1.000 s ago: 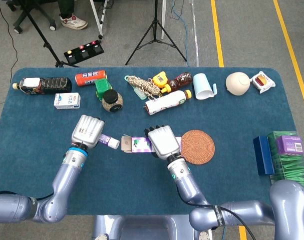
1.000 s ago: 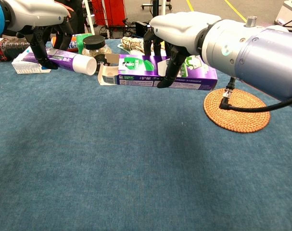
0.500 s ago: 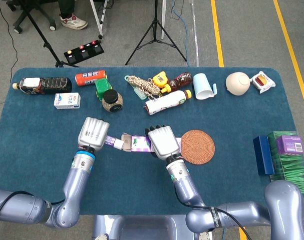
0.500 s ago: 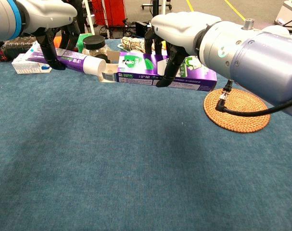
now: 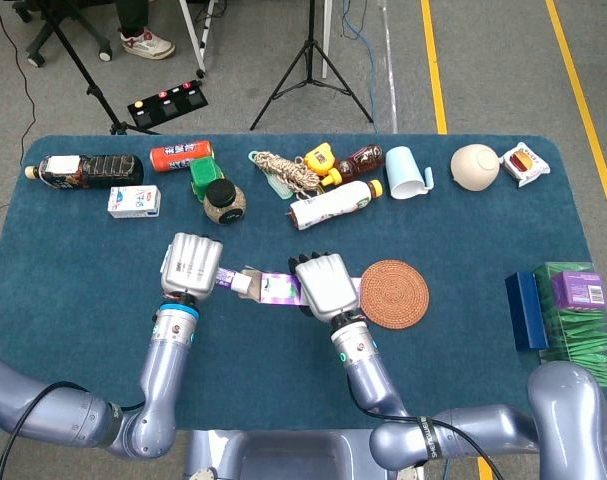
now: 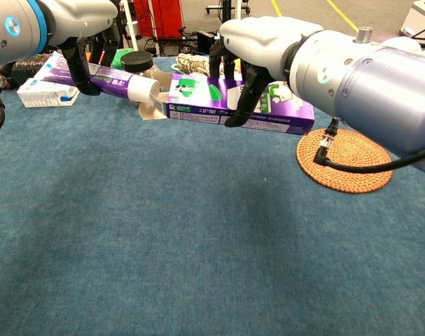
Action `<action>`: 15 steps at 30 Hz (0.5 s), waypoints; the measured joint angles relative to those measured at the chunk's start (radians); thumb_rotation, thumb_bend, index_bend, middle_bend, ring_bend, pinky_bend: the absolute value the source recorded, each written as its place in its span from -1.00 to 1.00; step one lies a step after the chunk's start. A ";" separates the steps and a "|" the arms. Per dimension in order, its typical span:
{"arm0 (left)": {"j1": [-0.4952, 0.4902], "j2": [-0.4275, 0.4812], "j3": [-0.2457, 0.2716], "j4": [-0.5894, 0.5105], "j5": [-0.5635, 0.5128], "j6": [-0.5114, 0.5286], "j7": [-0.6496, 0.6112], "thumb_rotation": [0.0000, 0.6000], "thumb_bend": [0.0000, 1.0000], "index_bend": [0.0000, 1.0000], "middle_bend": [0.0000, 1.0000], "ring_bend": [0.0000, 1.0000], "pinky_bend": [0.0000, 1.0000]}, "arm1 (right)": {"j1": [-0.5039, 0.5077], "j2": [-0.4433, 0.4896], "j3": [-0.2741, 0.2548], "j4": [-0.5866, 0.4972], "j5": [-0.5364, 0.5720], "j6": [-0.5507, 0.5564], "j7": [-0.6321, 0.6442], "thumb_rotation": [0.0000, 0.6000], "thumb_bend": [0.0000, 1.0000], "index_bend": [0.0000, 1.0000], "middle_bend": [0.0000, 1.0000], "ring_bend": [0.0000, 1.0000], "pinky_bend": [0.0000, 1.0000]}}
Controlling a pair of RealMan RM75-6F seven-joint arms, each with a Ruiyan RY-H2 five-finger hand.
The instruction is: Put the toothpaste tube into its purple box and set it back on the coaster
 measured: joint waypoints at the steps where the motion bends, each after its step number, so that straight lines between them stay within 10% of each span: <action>1: 0.000 -0.008 -0.003 0.006 0.003 0.008 -0.001 1.00 -0.41 0.25 -0.04 0.07 0.60 | -0.001 -0.002 -0.002 0.001 -0.003 0.004 0.000 1.00 -0.40 -0.09 0.01 -0.09 0.15; 15: 0.001 -0.064 -0.032 0.020 0.018 0.068 0.015 1.00 -0.41 0.26 -0.02 0.10 0.60 | -0.020 -0.030 -0.008 0.012 -0.026 0.027 0.022 1.00 -0.40 -0.09 0.01 -0.09 0.15</action>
